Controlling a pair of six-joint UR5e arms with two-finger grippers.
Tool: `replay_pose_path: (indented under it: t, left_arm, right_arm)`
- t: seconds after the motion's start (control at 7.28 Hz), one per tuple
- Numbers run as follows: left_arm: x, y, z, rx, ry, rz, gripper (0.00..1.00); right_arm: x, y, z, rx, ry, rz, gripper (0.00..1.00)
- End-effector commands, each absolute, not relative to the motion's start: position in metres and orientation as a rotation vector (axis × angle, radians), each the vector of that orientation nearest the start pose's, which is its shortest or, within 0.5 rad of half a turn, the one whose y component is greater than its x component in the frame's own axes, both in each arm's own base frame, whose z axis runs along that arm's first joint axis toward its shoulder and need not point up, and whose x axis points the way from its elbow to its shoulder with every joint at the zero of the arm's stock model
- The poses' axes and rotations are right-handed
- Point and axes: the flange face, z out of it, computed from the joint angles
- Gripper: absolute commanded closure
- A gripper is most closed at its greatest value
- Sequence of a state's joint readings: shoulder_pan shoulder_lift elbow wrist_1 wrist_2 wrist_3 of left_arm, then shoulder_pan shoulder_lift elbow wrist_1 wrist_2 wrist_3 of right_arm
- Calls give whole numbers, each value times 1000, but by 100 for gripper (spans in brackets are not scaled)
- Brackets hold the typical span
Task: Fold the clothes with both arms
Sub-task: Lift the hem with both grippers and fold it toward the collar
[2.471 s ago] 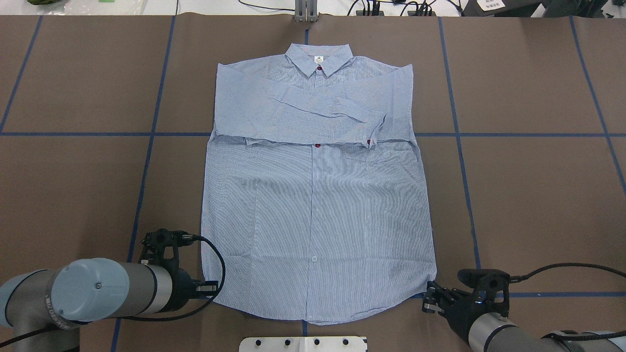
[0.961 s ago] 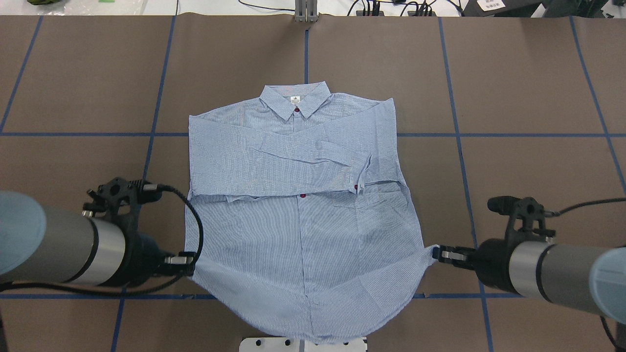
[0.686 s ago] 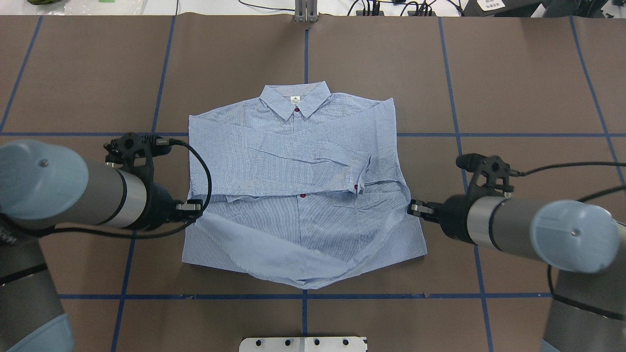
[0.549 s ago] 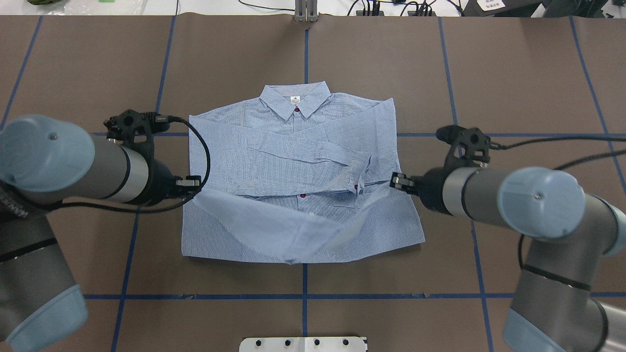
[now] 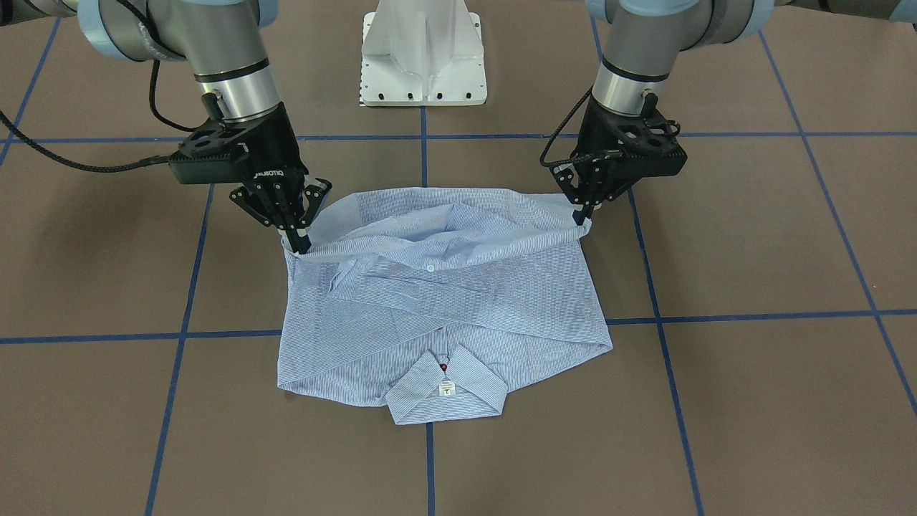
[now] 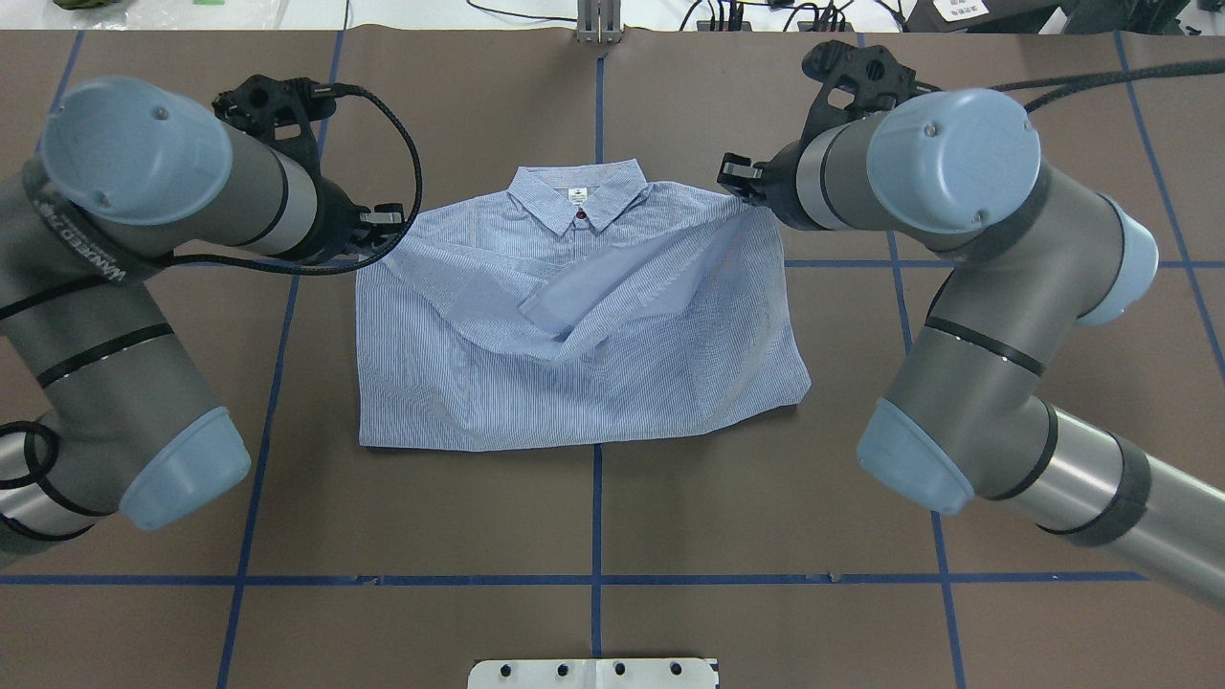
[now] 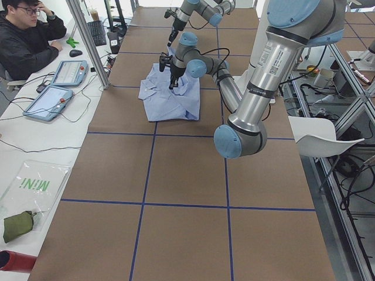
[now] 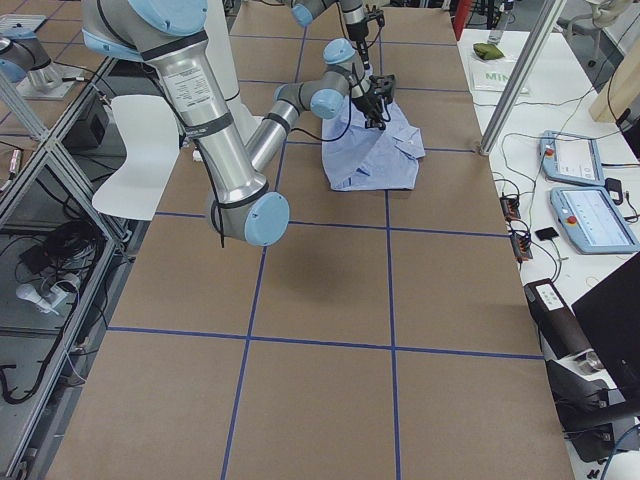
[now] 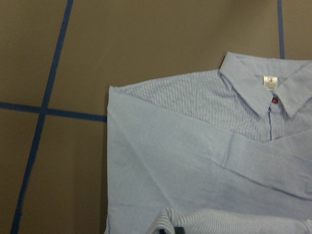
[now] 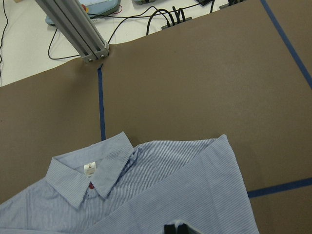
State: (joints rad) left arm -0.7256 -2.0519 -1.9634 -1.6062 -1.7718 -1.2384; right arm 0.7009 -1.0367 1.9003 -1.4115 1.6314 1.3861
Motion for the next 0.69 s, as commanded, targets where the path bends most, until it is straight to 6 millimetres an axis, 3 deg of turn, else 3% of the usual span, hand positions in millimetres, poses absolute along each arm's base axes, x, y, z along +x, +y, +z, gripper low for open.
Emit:
replay_pose_path:
  t: [0.0, 0.14, 0.27, 0.41, 0.55]
  left_arm:
    - [368, -494, 231, 333, 837, -237, 100]
    - [377, -502, 241, 336, 843, -234, 100]
    - [387, -511, 256, 340, 844, -233, 100]
    - [388, -516, 259, 371, 848, -189, 100]
    - [376, -520, 253, 414, 842, -140, 100]
  right_arm:
    - [-385, -515, 201, 386, -932, 451, 100]
    - [-388, -520, 207, 383, -916, 445, 100]
    - [-375, -528, 205, 388, -941, 426, 100]
    - [-348, -543, 202, 366, -981, 423, 100]
    - [-339, -548, 202, 360, -985, 409, 100]
